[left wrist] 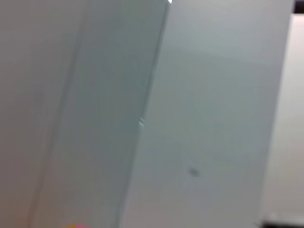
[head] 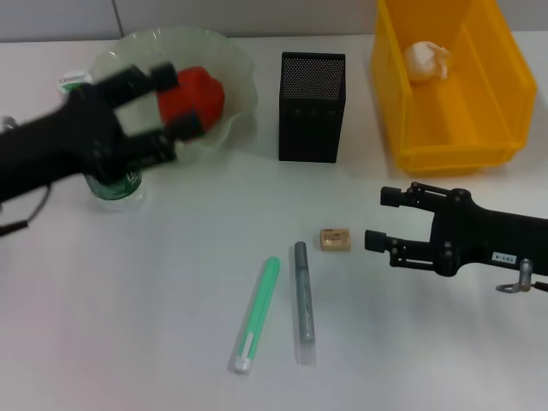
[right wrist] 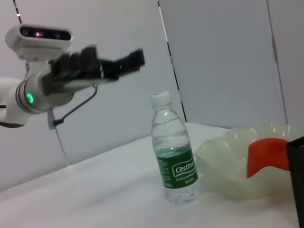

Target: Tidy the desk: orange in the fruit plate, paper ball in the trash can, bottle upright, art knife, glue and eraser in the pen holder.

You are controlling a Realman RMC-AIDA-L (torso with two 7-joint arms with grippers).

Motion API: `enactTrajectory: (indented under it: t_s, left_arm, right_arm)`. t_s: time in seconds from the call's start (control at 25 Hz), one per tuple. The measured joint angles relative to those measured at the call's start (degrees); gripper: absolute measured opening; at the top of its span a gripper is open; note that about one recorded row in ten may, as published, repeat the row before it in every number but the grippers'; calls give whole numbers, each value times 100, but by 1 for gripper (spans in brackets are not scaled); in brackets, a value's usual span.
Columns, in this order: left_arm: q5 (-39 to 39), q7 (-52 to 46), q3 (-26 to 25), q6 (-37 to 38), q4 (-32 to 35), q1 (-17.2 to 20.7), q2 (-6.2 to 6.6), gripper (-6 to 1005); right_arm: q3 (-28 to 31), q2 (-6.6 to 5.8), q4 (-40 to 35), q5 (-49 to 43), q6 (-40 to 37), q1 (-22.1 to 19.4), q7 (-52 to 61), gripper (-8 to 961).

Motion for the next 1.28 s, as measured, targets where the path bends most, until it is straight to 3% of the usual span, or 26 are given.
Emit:
enactTrajectory:
  t_s: [0.16, 0.4, 0.64, 1.28]
  left_arm:
    - [293, 234, 230, -22, -216, -8, 26, 791]
    - [764, 745, 251, -87, -619, 4, 7, 790]
    - [1318, 1228, 260, -628, -863, 32, -33, 789]
    - [1616, 1502, 265, -862, -1006, -42, -61, 786]
  right_arm:
    - [6, -42, -1, 68, -88, 0, 115, 775]
    - [51, -220, -90, 181, -553, 4, 613, 774]
    - [2, -315, -367, 181, -620, 99, 1101, 774]
    - [-78, -388, -528, 153, -645, 309, 1353, 774]
